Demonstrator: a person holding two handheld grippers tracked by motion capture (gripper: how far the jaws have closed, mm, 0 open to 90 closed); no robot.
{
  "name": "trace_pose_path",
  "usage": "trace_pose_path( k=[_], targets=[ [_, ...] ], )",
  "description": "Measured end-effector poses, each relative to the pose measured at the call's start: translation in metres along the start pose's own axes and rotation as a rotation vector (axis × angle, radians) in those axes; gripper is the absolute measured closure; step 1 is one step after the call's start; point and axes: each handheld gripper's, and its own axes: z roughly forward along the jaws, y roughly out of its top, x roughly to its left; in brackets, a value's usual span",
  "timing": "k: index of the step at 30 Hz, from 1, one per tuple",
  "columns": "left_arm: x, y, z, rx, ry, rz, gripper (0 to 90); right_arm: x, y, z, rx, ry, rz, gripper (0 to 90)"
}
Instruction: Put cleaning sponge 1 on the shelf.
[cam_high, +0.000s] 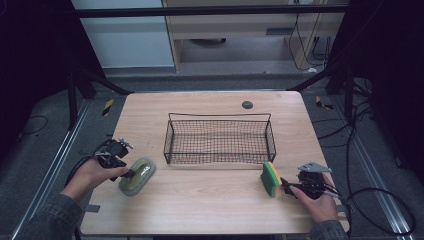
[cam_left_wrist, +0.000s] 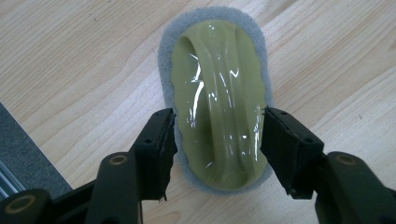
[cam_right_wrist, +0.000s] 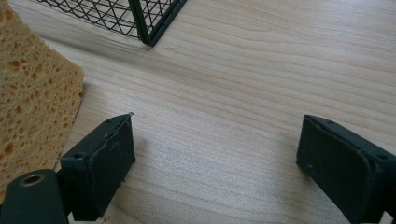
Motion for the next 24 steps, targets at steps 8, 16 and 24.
trace_pose_path(
  k=[8,16,24],
  targets=[
    [0.0,0.011,0.017,0.067,-0.003,0.006,52.1,0.0,0.0,0.0,-0.002,0.0,-0.005,11.5],
    [0.002,0.016,0.019,0.09,-0.019,0.011,58.9,-0.001,0.0,0.0,-0.003,0.003,-0.007,11.5],
    [0.002,0.024,0.023,0.115,-0.022,0.025,58.9,-0.001,0.0,0.001,-0.004,0.002,-0.014,11.4]
  ],
)
